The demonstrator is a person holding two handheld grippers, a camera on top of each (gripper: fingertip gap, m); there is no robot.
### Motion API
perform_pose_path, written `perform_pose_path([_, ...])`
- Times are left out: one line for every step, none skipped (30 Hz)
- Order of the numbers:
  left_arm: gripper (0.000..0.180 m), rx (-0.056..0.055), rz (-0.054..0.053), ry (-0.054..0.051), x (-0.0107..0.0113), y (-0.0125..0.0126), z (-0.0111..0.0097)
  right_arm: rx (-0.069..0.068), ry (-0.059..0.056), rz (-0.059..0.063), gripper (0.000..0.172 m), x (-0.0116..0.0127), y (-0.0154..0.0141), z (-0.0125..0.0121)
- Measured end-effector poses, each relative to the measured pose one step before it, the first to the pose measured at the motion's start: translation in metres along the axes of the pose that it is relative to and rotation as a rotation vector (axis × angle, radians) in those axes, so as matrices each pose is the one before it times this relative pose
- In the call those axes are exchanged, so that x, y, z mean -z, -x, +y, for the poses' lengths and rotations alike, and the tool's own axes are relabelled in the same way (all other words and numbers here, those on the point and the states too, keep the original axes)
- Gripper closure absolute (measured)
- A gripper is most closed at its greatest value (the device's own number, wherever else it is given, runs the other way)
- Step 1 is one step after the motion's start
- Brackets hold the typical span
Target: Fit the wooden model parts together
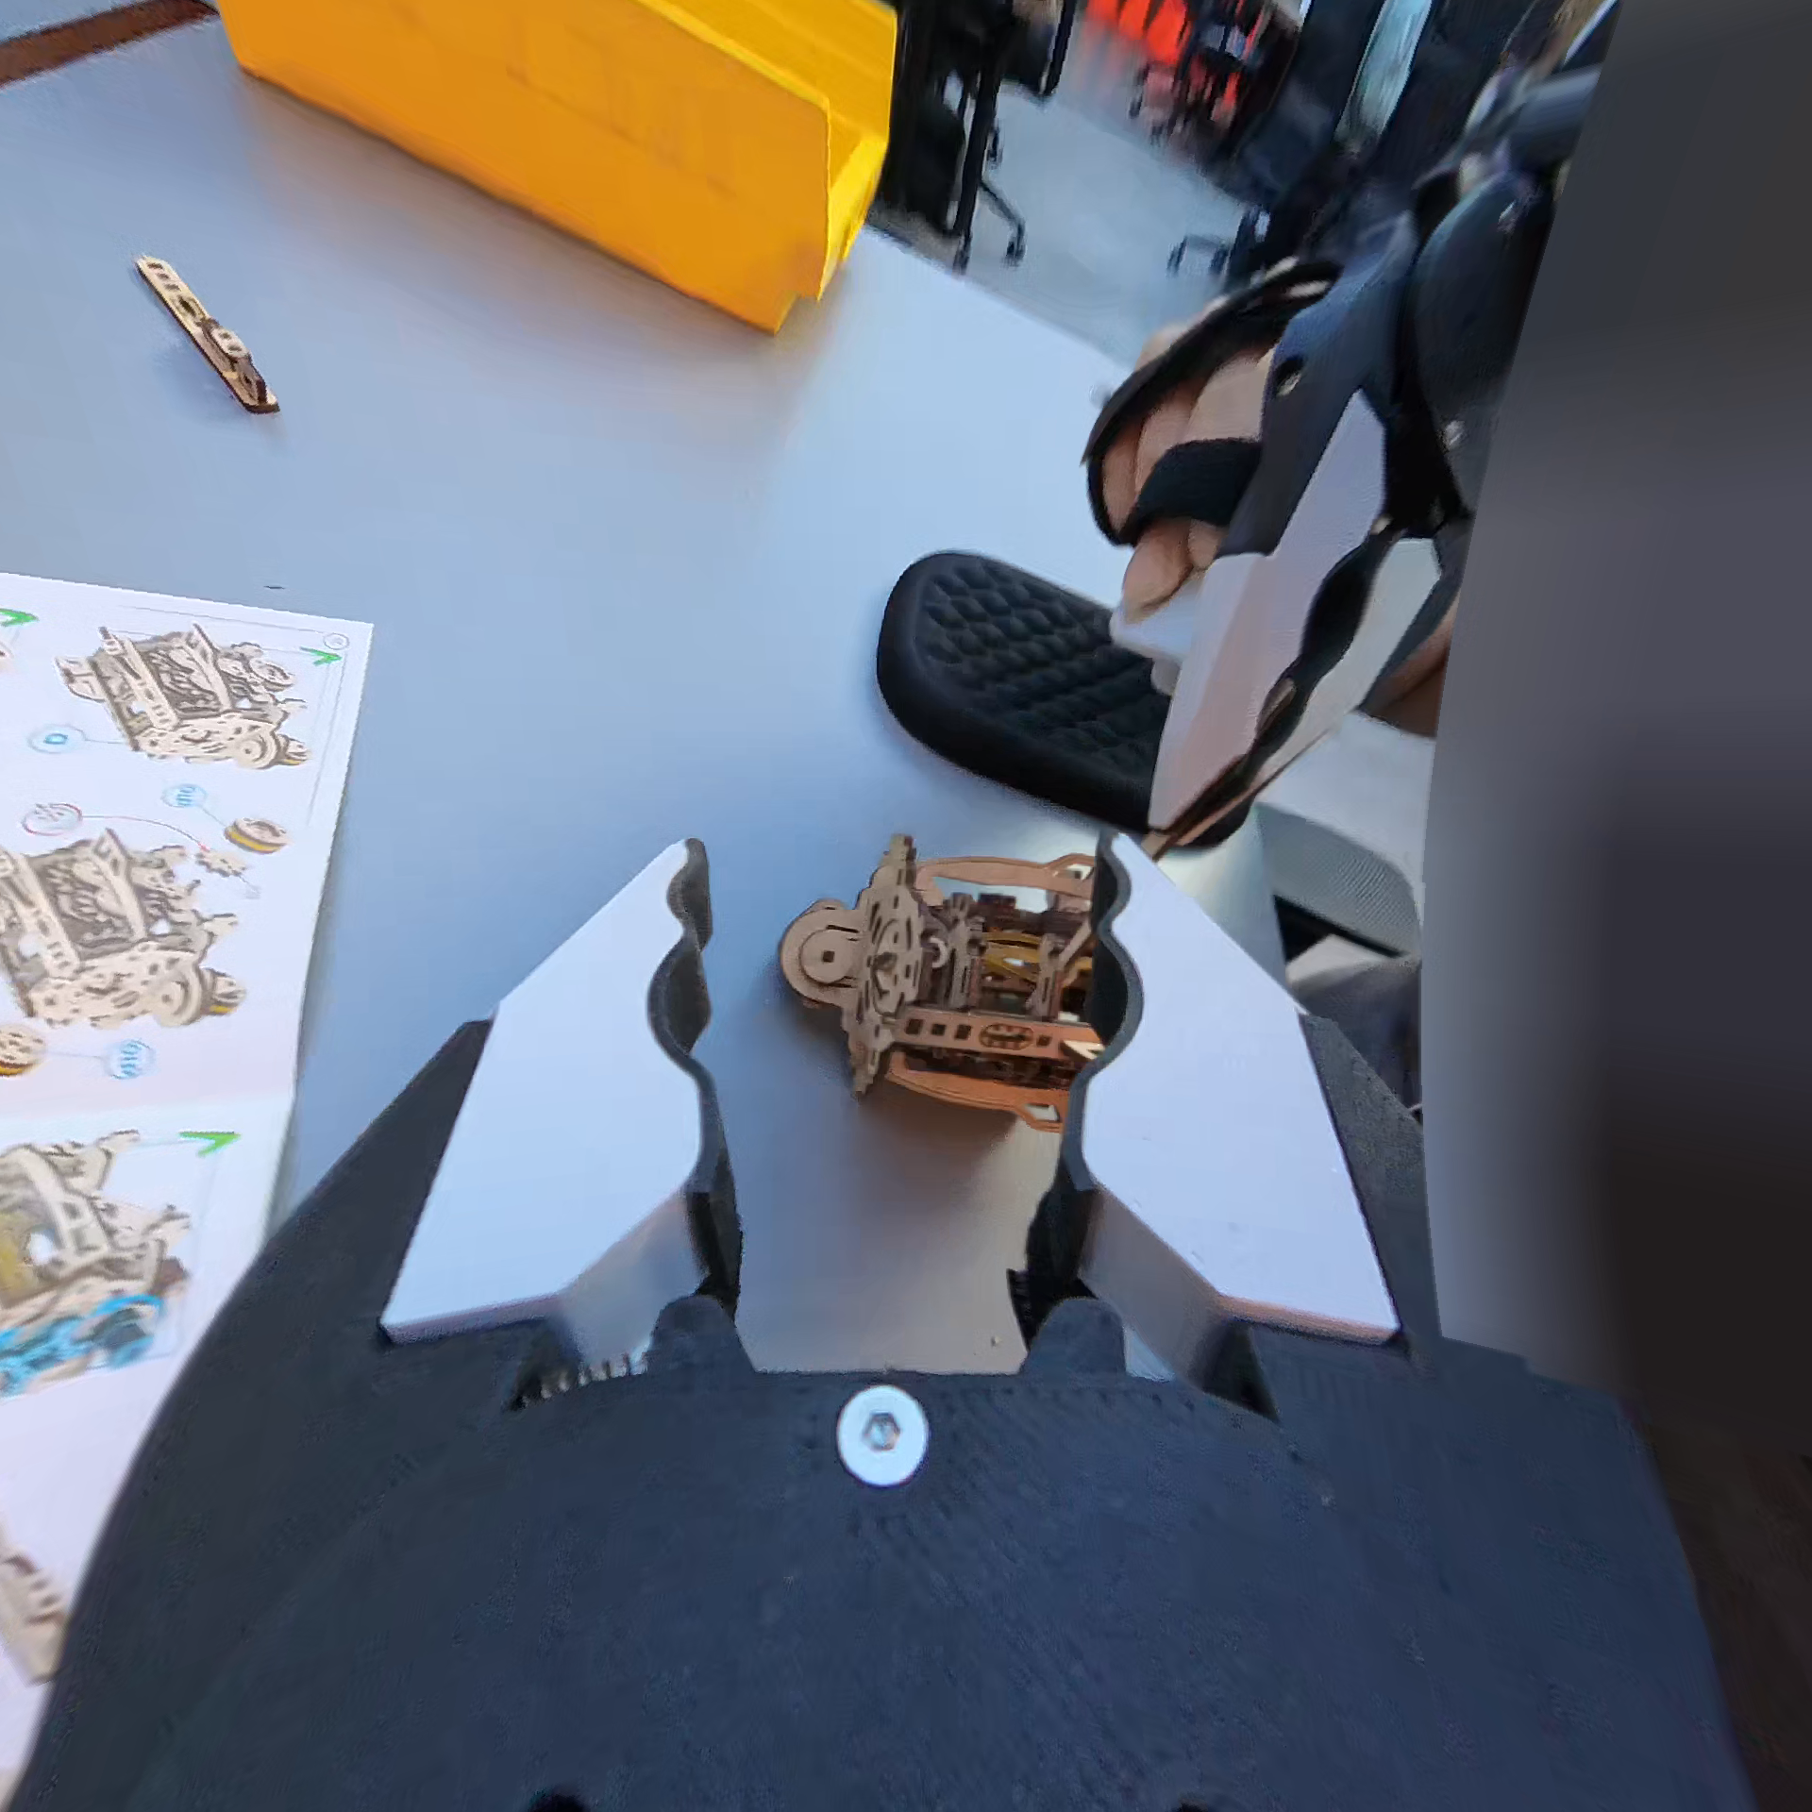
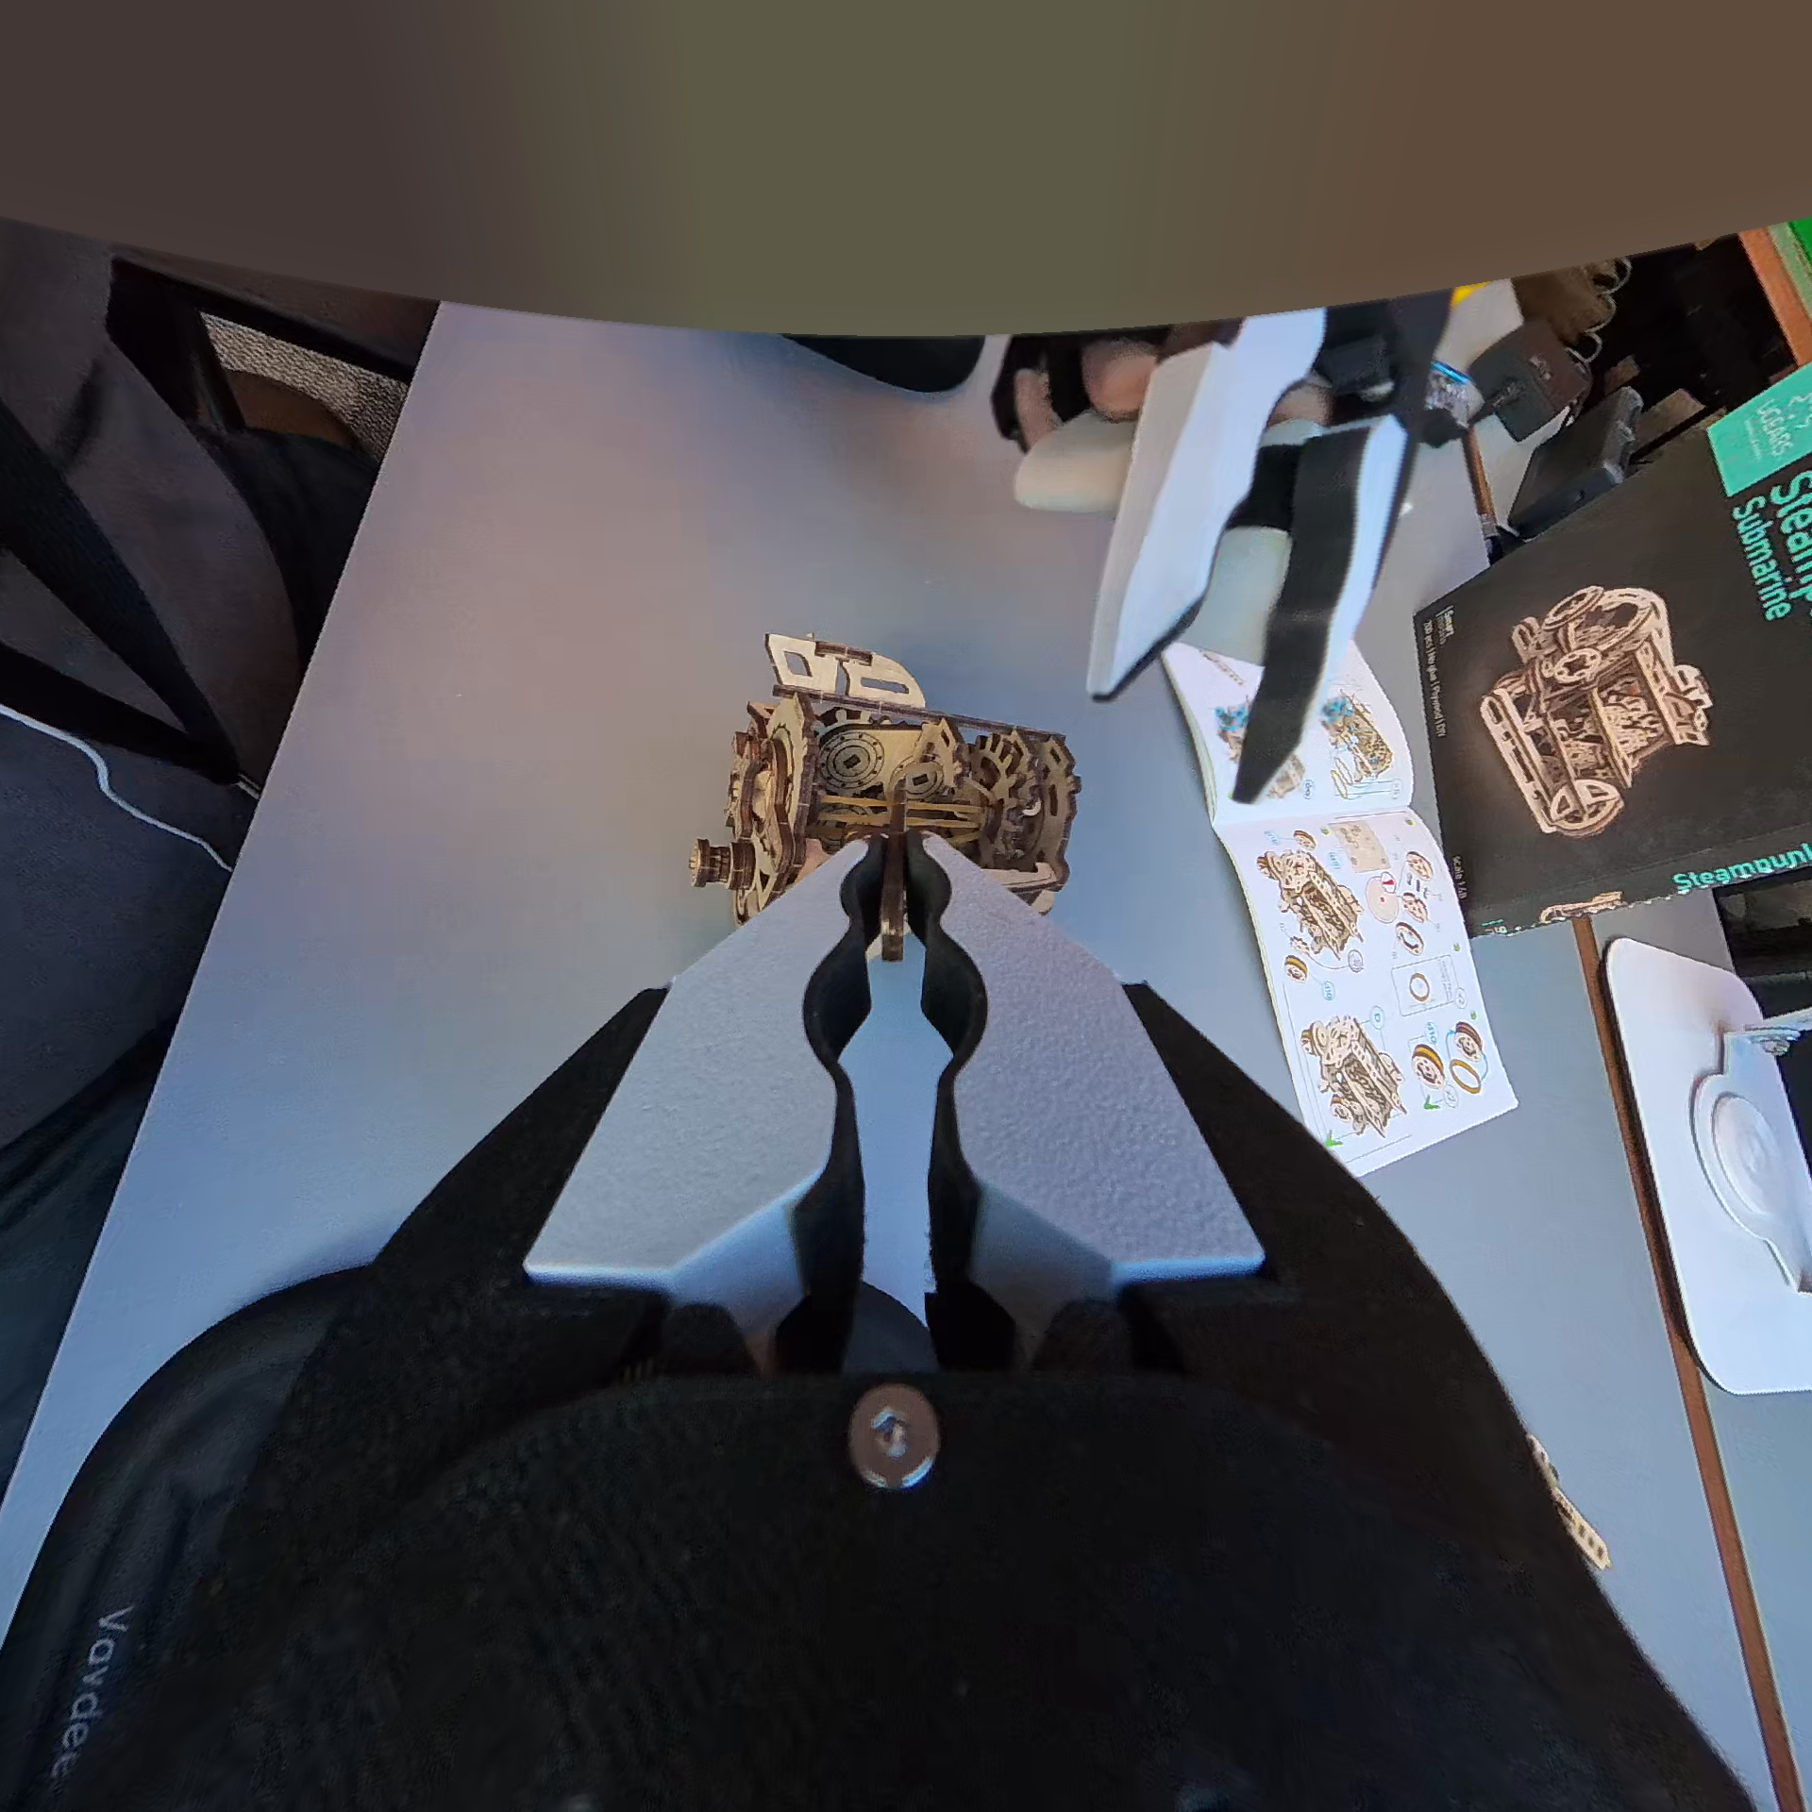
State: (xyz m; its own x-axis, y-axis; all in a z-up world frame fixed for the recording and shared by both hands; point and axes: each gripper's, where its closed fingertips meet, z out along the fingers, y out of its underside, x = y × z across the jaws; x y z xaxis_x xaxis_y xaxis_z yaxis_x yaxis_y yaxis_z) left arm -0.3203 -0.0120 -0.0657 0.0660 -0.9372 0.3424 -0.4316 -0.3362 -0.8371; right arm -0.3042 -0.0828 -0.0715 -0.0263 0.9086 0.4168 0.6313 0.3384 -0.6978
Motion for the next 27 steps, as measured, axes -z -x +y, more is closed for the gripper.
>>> perform_pose_path([0.107, -0.0334, -0.0169, 0.0696, -0.00412, 0.00254, 0.00204, 0.0014, 0.0003, 0.0022, 0.171, 0.00005, 0.00018, 0.00014])
perform_pose_path([0.108, -0.0361, -0.0104, 0.0679, -0.00421, 0.00046, 0.00321, 0.0021, 0.002, 0.0021, 0.171, 0.00016, 0.00037, 0.00038])
perform_pose_path([0.113, -0.0277, -0.0028, 0.0591, -0.00364, -0.00095, 0.00333, -0.0001, 0.0023, 0.0018, 0.171, 0.00014, 0.0002, 0.00032])
perform_pose_path([0.12, -0.0159, -0.0036, 0.0524, -0.00324, -0.00058, 0.00399, -0.0003, -0.0008, 0.0017, 0.171, 0.00029, 0.00019, 0.00007])
perform_pose_path([0.122, -0.0113, -0.007, 0.0423, -0.00282, -0.00005, 0.00364, -0.0012, -0.0013, 0.0011, 0.171, 0.00027, 0.00012, 0.0])
perform_pose_path([0.124, -0.012, -0.0093, 0.0198, -0.00212, 0.00032, 0.00196, -0.0019, -0.0002, 0.0004, 0.171, 0.00003, -0.00006, 0.00024])
perform_pose_path([0.126, -0.0064, 0.0004, 0.0101, -0.0017, -0.00122, 0.00154, 0.0005, -0.001, 0.001, 0.17, 0.00005, -0.00005, 0.00002])
perform_pose_path([0.127, 0.0033, 0.0104, 0.0102, -0.00156, -0.00233, 0.00192, 0.0014, -0.0006, -0.0001, 0.171, 0.00009, 0.0001, -0.00008])
perform_pose_path([0.127, 0.0052, 0.0046, 0.0083, -0.00144, -0.00122, 0.00193, 0.0008, 0.0001, -0.0003, 0.17, -0.00018, 0.00012, -0.00007])
perform_pose_path([0.127, -0.0006, -0.0069, 0.0089, -0.0013, 0.00017, 0.00246, 0.002, -0.0005, -0.0009, 0.17, -0.00021, 0.00016, -0.00032])
perform_pose_path([0.128, -0.006, -0.0163, 0.0129, -0.00142, 0.0014, 0.003, 0.003, 0.0007, -0.0009, 0.17, -0.0004, 0.00017, -0.00014])
perform_pose_path([0.13, -0.0103, -0.0154, 0.0078, -0.00113, 0.00093, 0.00221, 0.0031, 0.0021, -0.0011, 0.17, -0.00053, 0.00019, 0.00015])
perform_pose_path([0.131, -0.0096, -0.0015, -0.0037, -0.0004, -0.00152, 0.00028, 0.002, 0.0035, -0.0024, 0.17, -0.00047, 0.00031, 0.00025])
perform_pose_path([0.138, -0.0076, 0.0082, -0.0057, 0.00013, -0.00294, -0.00037, 0.0024, 0.0018, -0.0022, 0.17, -0.00057, 0.00033, -0.00003])
perform_pose_path([0.144, -0.0076, 0.0057, -0.004, 0.00003, -0.00248, -0.0001, 0.0028, 0.0007, -0.0016, 0.17, -0.00032, 0.00032, -0.00025])
perform_pose_path([0.148, -0.0059, 0.0018, -0.0052, 0.00008, -0.00137, -0.00031, 0.0015, 0.0022, -0.0024, 0.17, -0.00026, 0.00034, 0.00002])
perform_pose_path([0.151, -0.0029, 0.0069, -0.0056, -0.00001, -0.00165, -0.00017, 0.0008, 0.0003, -0.0011, 0.17, -0.00001, 0.00027, -0.00009])
perform_pose_path([0.157, 0.0014, 0.0178, -0.0051, -0.00015, -0.00273, -0.00005, -0.0007, 0.0, -0.0013, 0.17, 0.00025, 0.00011, -0.00014])
perform_pose_path([0.162, 0.008, 0.0161, -0.0053, -0.00019, -0.00163, -0.00005, -0.0058, -0.0119, -0.0065, 0.171, 0.0009, 0.0009, -0.00183])
perform_pose_path([0.162, 0.0119, 0.0085, -0.0058, -0.00035, 0.0001, -0.00011, -0.0158, -0.0199, -0.008, 0.171, 0.00136, 0.00056, -0.0024])
perform_pose_path([0.162, 0.012, 0.0096, -0.0063, -0.00021, 0.00003, -0.00022, -0.0166, -0.0084, -0.0037, 0.171, 0.00136, -0.00042, 0.00003])
perform_pose_path([0.161, 0.0101, 0.0083, -0.0067, -0.00012, 0.00006, -0.00011, -0.0068, 0.0014, -0.0005, 0.17, 0.00097, -0.00051, 0.00174])
perform_pose_path([0.161, 0.0068, 0.0059, -0.0078, -0.00015, 0.00003, -0.00018, -0.0053, -0.0029, -0.0047, 0.171, 0.00072, 0.00045, 0.00104])
perform_pose_path([0.161, 0.0032, 0.0034, -0.0089, -0.00017, 0.00009, -0.00039, -0.0064, -0.0071, -0.0059, 0.17, 0.0003, 0.00052, 0.00015])
perform_pose_path([0.161, 0.0007, 0.0013, -0.009, -0.00019, 0.00007, -0.00026, -0.0041, -0.0026, -0.01, 0.17, 0.00006, 0.00096, 0.00018])
perform_pose_path([0.162, 0.0015, 0.0005, -0.0098, -0.00025, 0.00004, -0.00035, 0.0006, -0.003, -0.0095, 0.17, 0.00012, 0.00099, -0.00015])
perform_pose_path([0.162, 0.0033, 0.0011, -0.0096, -0.00012, 0.00003, -0.0003, 0.0002, -0.005, -0.009, 0.17, 0.00017, 0.00067, -0.00084])
